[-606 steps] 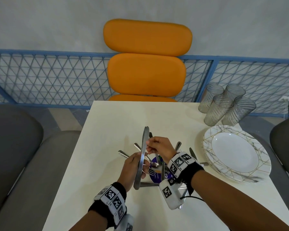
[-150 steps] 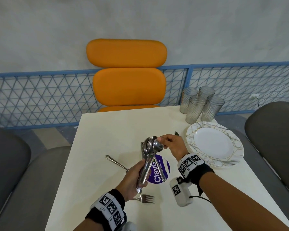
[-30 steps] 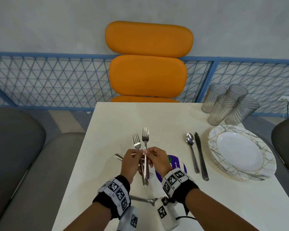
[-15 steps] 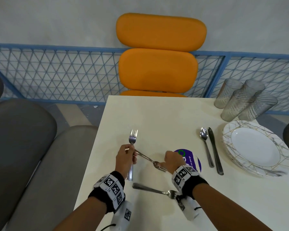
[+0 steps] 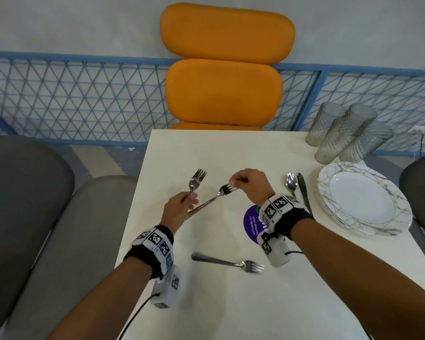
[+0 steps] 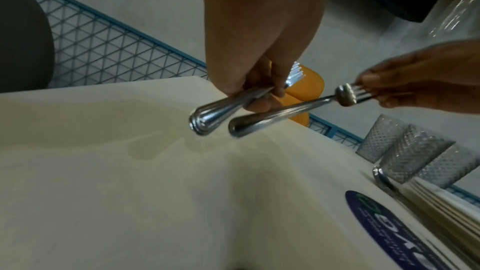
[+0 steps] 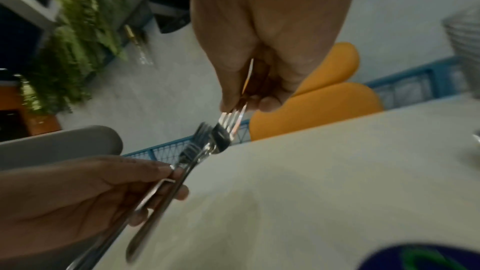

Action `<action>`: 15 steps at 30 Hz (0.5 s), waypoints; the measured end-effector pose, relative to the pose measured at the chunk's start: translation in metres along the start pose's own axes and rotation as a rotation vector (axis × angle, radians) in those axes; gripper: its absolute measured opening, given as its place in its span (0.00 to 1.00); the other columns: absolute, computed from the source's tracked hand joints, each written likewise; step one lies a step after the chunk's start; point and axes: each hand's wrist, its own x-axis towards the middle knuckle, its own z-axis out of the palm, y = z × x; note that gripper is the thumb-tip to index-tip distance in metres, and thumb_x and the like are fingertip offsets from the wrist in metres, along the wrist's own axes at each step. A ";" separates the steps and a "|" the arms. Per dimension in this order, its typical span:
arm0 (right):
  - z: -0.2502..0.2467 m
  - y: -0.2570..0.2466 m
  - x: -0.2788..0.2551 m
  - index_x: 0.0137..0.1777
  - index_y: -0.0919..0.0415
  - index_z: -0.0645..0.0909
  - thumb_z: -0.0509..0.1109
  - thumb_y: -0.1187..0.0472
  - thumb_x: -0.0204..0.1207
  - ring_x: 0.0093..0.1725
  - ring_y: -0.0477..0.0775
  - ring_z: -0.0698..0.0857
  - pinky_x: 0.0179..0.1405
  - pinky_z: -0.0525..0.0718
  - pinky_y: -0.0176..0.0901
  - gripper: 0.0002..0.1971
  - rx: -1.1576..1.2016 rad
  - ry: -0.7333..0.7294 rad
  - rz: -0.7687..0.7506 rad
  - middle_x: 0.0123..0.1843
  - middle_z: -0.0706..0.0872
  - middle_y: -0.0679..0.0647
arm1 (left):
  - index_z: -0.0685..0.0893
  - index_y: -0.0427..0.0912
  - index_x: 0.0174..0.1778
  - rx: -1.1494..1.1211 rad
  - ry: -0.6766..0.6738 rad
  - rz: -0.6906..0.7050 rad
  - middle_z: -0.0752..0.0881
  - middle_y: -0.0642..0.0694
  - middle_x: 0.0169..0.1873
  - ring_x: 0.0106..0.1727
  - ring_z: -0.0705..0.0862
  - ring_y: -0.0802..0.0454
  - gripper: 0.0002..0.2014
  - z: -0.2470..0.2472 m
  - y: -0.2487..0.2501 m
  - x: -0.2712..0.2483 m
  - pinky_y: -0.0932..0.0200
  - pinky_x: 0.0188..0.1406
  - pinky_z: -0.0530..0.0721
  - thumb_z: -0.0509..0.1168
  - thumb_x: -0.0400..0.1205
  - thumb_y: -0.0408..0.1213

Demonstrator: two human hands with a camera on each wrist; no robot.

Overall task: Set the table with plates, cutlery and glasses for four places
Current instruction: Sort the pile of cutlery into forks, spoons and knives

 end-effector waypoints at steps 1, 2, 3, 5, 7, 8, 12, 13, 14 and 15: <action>-0.001 -0.009 0.005 0.48 0.69 0.88 0.70 0.69 0.74 0.42 0.46 0.78 0.36 0.72 0.22 0.07 -0.028 -0.030 -0.057 0.43 0.82 0.53 | 0.85 0.40 0.47 0.012 -0.035 0.001 0.87 0.47 0.37 0.36 0.80 0.54 0.06 0.002 0.003 0.000 0.71 0.26 0.77 0.64 0.82 0.37; -0.001 -0.016 0.007 0.48 0.69 0.88 0.70 0.69 0.74 0.43 0.47 0.78 0.36 0.72 0.21 0.07 -0.053 -0.056 -0.099 0.43 0.81 0.53 | 0.85 0.40 0.48 0.044 -0.074 0.008 0.89 0.46 0.39 0.37 0.82 0.54 0.07 0.005 0.004 -0.002 0.71 0.26 0.77 0.64 0.82 0.38; -0.001 -0.023 0.009 0.48 0.69 0.88 0.70 0.69 0.74 0.44 0.48 0.78 0.36 0.72 0.20 0.07 -0.069 -0.076 -0.135 0.43 0.80 0.53 | 0.86 0.41 0.48 0.082 -0.115 0.019 0.90 0.46 0.40 0.37 0.83 0.54 0.08 0.008 0.004 -0.005 0.69 0.28 0.77 0.63 0.83 0.39; 0.002 -0.032 0.011 0.46 0.70 0.88 0.70 0.70 0.73 0.44 0.49 0.78 0.36 0.71 0.22 0.06 -0.078 -0.111 -0.184 0.42 0.79 0.54 | 0.87 0.44 0.47 0.101 -0.194 0.022 0.90 0.48 0.38 0.36 0.83 0.54 0.09 0.014 0.004 -0.014 0.64 0.33 0.74 0.61 0.84 0.39; 0.006 -0.036 0.010 0.46 0.69 0.88 0.71 0.70 0.72 0.44 0.50 0.77 0.38 0.71 0.28 0.06 -0.074 -0.117 -0.197 0.40 0.78 0.53 | 0.87 0.45 0.48 0.040 -0.244 0.007 0.87 0.49 0.34 0.35 0.83 0.53 0.11 0.017 0.005 -0.023 0.62 0.36 0.73 0.58 0.85 0.38; 0.009 -0.036 0.009 0.46 0.69 0.88 0.71 0.69 0.73 0.44 0.50 0.77 0.39 0.71 0.30 0.06 -0.064 -0.110 -0.190 0.39 0.78 0.52 | 0.86 0.44 0.50 -0.007 -0.256 0.000 0.84 0.48 0.32 0.35 0.83 0.51 0.12 0.019 0.005 -0.028 0.61 0.39 0.75 0.56 0.86 0.37; 0.019 -0.023 -0.004 0.55 0.61 0.86 0.71 0.62 0.74 0.49 0.48 0.70 0.47 0.66 0.35 0.11 -0.093 0.038 -0.161 0.44 0.76 0.52 | 0.83 0.42 0.54 -0.136 -0.235 -0.028 0.73 0.49 0.29 0.23 0.75 0.55 0.15 0.022 0.004 -0.043 0.63 0.30 0.77 0.51 0.88 0.41; 0.022 -0.018 -0.011 0.59 0.60 0.83 0.72 0.58 0.74 0.50 0.47 0.69 0.48 0.67 0.35 0.14 -0.053 0.096 -0.140 0.46 0.75 0.52 | 0.83 0.42 0.54 -0.138 -0.219 -0.029 0.72 0.50 0.28 0.21 0.71 0.57 0.16 0.023 0.003 -0.045 0.65 0.24 0.72 0.51 0.88 0.43; 0.025 -0.012 -0.019 0.60 0.60 0.80 0.71 0.55 0.75 0.50 0.48 0.70 0.48 0.68 0.37 0.16 0.011 0.154 -0.088 0.46 0.75 0.52 | 0.83 0.42 0.53 -0.138 -0.198 -0.034 0.72 0.51 0.27 0.20 0.68 0.59 0.15 0.024 0.002 -0.047 0.66 0.21 0.67 0.52 0.88 0.44; 0.027 -0.005 -0.027 0.59 0.61 0.77 0.69 0.52 0.76 0.50 0.50 0.73 0.48 0.71 0.39 0.17 0.059 0.198 -0.011 0.47 0.77 0.53 | 0.83 0.43 0.52 -0.135 -0.174 -0.037 0.72 0.52 0.26 0.19 0.66 0.60 0.15 0.024 0.000 -0.048 0.67 0.19 0.64 0.52 0.87 0.45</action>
